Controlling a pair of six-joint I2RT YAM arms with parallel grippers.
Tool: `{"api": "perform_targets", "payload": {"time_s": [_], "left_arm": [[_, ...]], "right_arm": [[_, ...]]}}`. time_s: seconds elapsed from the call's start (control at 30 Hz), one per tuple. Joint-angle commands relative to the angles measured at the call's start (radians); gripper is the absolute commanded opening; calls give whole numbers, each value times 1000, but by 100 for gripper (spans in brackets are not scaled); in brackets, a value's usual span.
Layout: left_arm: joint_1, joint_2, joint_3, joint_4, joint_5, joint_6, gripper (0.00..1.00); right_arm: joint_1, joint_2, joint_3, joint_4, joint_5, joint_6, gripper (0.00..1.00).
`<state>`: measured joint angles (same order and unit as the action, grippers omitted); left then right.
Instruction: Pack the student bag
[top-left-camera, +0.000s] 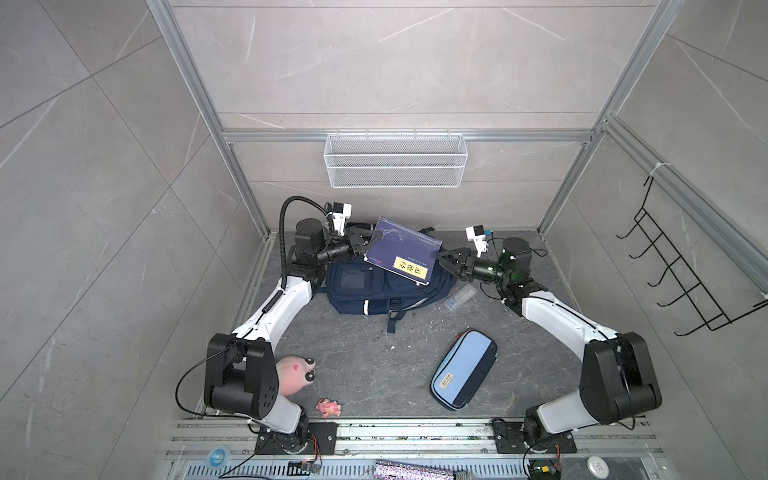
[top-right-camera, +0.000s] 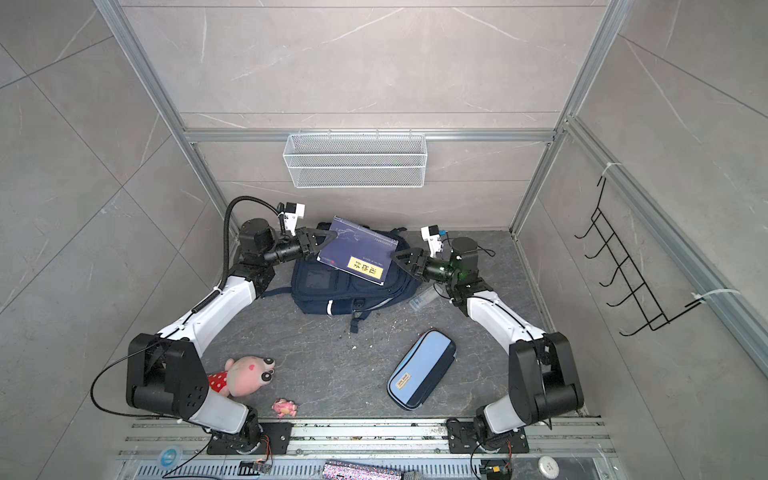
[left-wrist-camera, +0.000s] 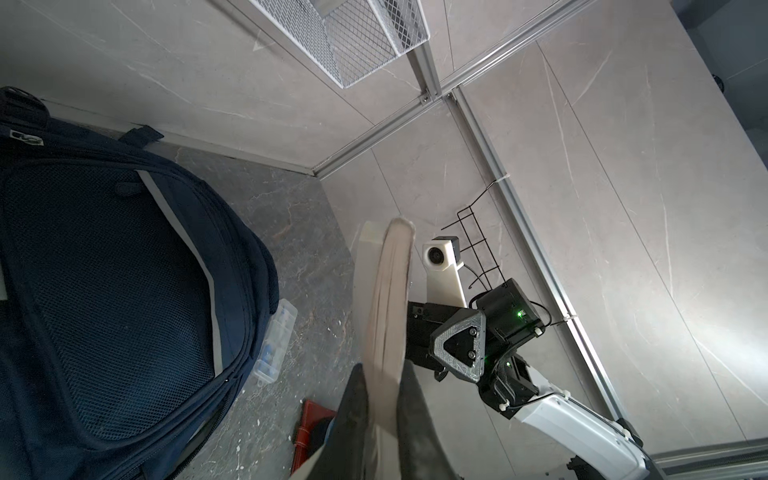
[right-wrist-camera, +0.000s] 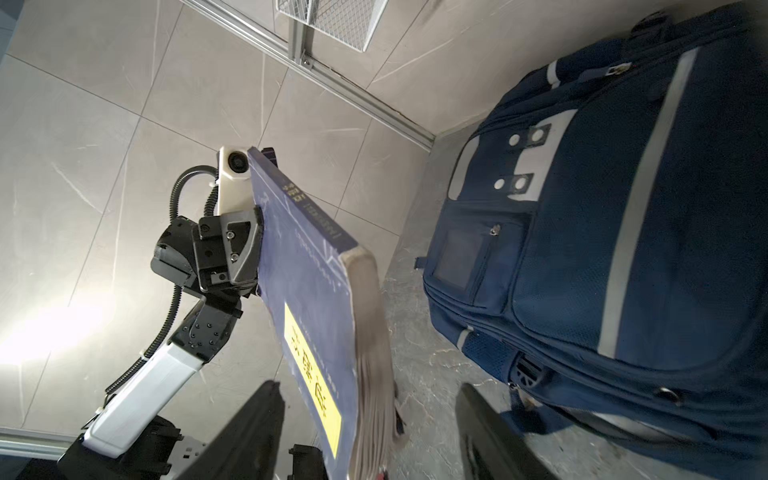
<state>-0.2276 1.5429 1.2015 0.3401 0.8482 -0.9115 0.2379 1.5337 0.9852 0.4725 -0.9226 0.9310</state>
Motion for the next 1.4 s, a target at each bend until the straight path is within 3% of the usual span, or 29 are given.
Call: {"api": "perform_targets", "payload": {"time_s": [0.0,0.1,0.33,0.63,0.7,0.73,0.77,0.83,0.87,0.97,1.07,1.2,1.37], "left_arm": [[-11,7,12,96,-26,-33,0],[-19,15,9,97,-28,-36,0],[-38,20,-7,126,-37,-53,0],[-45,6,-62,109,-45,-36,0],[-46,1,-59,59,-46,-6,5],[-46,-7,-55,10,-59,24,20],[-46,-18,-50,-49,-84,58,40],[-47,-30,-16,-214,-145,133,61],[-50,-23,19,-317,-172,185,64],[-72,31,138,-611,-286,314,69],[-109,111,209,-701,-336,339,69],[-173,239,306,-690,-380,321,65],[-239,466,504,-659,-390,267,62]], "right_arm": [[19,36,-17,174,-68,57,67],[25,71,-11,313,-79,130,67],[70,109,-8,372,-71,161,59],[71,83,-50,453,-50,198,5],[69,65,-64,432,-48,182,0],[63,49,-74,394,-43,157,0],[53,25,-84,330,-30,113,0],[14,-35,-96,159,12,4,0],[-15,-72,-95,54,37,-60,0],[-99,-167,-29,-317,123,-297,0],[-162,-220,72,-618,221,-497,0],[-191,-245,169,-851,364,-627,0],[-198,-279,175,-961,493,-658,0]]}}
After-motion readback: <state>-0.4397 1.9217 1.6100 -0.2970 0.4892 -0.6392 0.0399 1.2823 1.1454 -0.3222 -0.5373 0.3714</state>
